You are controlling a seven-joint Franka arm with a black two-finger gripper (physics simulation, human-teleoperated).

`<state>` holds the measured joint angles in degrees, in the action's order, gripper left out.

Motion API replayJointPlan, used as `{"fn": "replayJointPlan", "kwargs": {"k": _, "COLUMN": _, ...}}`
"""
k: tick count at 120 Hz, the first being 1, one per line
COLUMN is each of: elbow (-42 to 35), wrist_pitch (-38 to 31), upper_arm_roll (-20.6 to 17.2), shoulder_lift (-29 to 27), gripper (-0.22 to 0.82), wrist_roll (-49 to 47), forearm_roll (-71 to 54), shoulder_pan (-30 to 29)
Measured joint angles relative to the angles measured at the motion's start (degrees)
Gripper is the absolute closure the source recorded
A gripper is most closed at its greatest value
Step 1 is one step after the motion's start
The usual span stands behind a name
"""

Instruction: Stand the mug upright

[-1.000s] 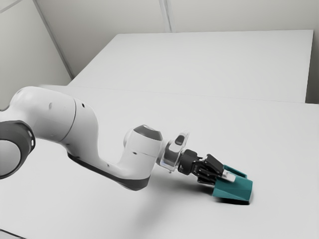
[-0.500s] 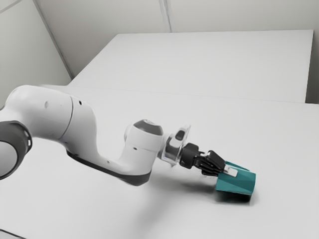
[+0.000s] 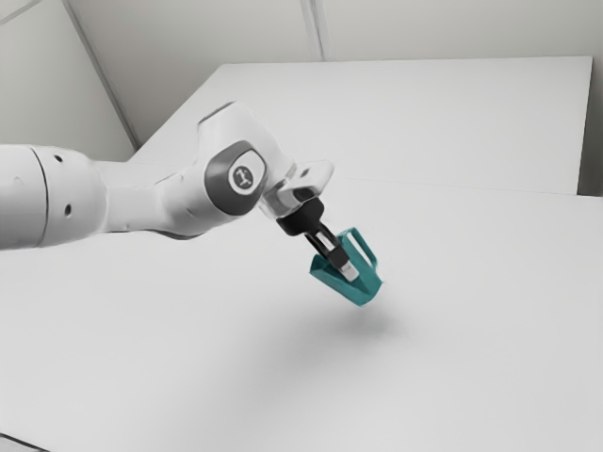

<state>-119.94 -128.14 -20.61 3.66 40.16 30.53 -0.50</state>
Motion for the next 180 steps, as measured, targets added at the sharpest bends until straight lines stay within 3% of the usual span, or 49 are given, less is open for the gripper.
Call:
{"fn": "replayJointPlan", "kwargs": {"k": 22, "elbow": -0.43, "wrist_pitch": 1.83, "upper_arm_roll": -0.16, "shoulder_lift": -1.97, "gripper": 0.79, "wrist_roll": -12.15, "forearm_roll": -20.80, "shoulder_pan": -3.41}}
{"fn": "replayJointPlan", "kwargs": {"k": 47, "elbow": -3.19, "wrist_pitch": 4.35, "upper_arm_roll": -0.37, "shoulder_lift": -3.85, "gripper": 0.79, "wrist_roll": -23.84, "forearm_roll": -32.17, "shoulder_pan": -5.55}}
{"fn": "replayJointPlan", "kwargs": {"k": 99, "elbow": -4.88, "wrist_pitch": 1.95, "upper_arm_roll": -0.40, "shoulder_lift": -1.26, "gripper": 0.78, "wrist_roll": -38.38, "forearm_roll": -37.17, "shoulder_pan": -7.15}}
{"fn": "replayJointPlan", "kwargs": {"k": 169, "elbow": -4.70, "wrist_pitch": -0.74, "upper_arm_roll": -0.28, "shoulder_lift": 2.66, "gripper": 0.78, "wrist_roll": -46.52, "forearm_roll": -39.52, "shoulder_pan": -7.89}}
{"fn": "replayJointPlan", "kwargs": {"k": 180, "elbow": -4.76, "wrist_pitch": -0.91, "upper_arm_roll": -0.30, "shoulder_lift": 2.71, "gripper": 0.62, "wrist_roll": -47.14, "forearm_roll": -39.43, "shoulder_pan": -7.89}}
